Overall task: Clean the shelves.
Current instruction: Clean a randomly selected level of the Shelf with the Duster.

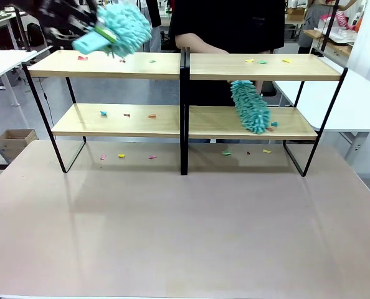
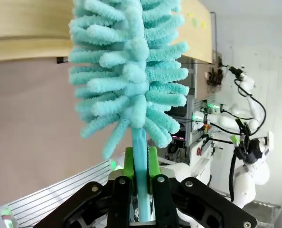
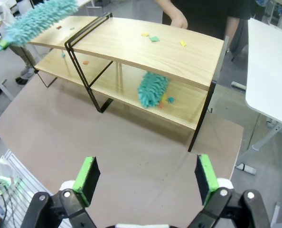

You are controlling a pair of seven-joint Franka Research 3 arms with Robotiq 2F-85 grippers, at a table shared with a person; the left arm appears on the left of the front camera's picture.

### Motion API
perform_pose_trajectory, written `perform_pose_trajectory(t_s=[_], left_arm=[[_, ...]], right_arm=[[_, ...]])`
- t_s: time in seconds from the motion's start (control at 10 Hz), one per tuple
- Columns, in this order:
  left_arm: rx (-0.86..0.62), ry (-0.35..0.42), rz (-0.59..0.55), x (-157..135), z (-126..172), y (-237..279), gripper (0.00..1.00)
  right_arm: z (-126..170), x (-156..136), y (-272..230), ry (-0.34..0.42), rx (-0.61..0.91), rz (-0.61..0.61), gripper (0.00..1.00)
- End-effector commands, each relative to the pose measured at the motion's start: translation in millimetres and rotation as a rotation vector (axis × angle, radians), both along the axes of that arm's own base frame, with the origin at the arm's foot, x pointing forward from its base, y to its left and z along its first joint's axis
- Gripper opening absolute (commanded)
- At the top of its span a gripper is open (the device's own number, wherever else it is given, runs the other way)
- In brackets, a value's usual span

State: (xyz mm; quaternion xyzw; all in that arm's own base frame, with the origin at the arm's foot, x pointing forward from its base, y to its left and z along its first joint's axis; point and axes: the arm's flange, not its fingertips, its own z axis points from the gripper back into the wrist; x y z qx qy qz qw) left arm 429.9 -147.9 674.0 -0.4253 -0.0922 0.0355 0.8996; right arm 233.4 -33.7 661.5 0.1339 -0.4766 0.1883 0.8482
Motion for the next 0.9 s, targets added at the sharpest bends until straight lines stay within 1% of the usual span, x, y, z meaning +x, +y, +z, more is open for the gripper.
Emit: perform_pose_trajectory(t_s=[0.0,0.1,0.2,0.3,0.4,0.5,0.7,0.8], left_arm=[[0.008,0.037,-0.010,27,4,-5,0.13],[0.025,0.010,-0.009,33,-6,-14,0.13],[0.015,0.002,-0.048,35,-13,-22,0.13],[0.016,0.030,-0.073,34,-18,-26,0.13],[0.033,0.032,-0.105,27,-20,-27,0.13],[0.061,0.021,-0.113,19,-20,-24,0.13],[0.120,0.019,-0.115,5,-27,-10,0.13],[0.170,0.005,-0.101,0,-33,-3,0.13]], right_arm=[[0,0,0,0.001,0.008,0.005,1.00],[0,0,0,0.001,0.008,0.005,1.00],[0,0,0,0.001,0.008,0.005,1.00],[0,0,0,0.001,0.008,0.005,1.00],[0,0,0,0.001,0.008,0.005,1.00],[0,0,0,0.001,0.008,0.005,1.00],[0,0,0,0.001,0.008,0.005,1.00],[0,0,0,0.001,0.008,0.005,1.00]])
